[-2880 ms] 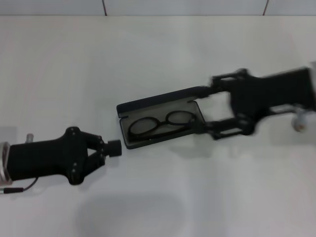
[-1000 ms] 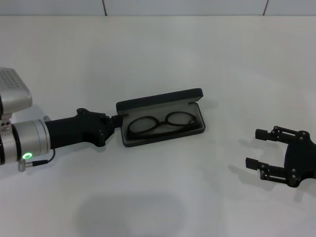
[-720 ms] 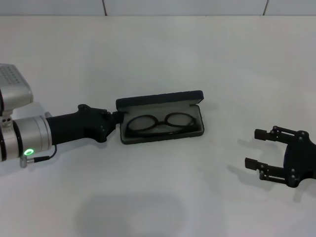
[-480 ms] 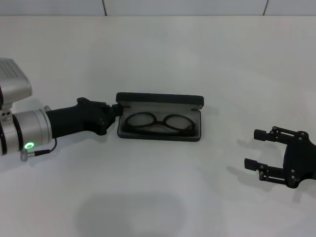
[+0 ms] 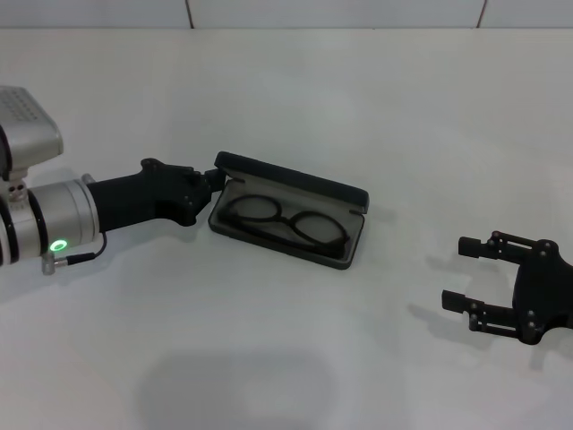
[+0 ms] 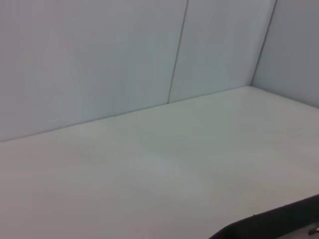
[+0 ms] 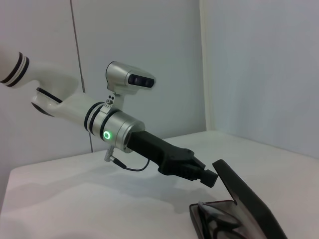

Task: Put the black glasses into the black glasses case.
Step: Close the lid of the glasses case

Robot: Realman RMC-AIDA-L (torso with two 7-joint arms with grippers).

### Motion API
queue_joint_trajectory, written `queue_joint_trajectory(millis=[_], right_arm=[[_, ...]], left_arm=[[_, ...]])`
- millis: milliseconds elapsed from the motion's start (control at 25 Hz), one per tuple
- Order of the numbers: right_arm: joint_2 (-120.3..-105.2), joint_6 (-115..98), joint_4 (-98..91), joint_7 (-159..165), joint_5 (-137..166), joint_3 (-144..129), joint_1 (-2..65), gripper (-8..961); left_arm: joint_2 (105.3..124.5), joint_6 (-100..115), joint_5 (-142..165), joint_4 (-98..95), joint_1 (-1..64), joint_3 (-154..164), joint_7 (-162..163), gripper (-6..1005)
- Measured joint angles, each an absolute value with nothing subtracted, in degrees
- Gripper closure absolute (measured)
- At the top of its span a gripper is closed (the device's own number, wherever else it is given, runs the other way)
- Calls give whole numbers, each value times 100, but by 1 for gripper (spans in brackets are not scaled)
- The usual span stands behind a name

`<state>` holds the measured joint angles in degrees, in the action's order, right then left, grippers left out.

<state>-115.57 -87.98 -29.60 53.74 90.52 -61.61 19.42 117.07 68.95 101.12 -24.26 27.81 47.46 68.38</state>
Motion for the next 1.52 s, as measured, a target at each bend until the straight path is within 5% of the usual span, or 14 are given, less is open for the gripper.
queue_joint_trajectory(millis=[560,720,880,1520], right_arm=[[-11549,-8774,-2962,5358,9043,-6080,1917,240],[-11550,-8760,-2960,5355,9042,-6033,1922,240],[-11555,-8748,-2955,5329,9043,-6029,1942,240],[-11552,-8696,-2962,5292,9044,-6020,1936,241]], left_arm=[[11623,8716,9338,-3327,1922,4736,7249,936],[11786,9064,9214,-3724,1948,4771,7831,936],[11990,8785,9739,-4380,2199,4892,9055,935],[11999,5794,10666,-6232,2348,7613,12542,933]])
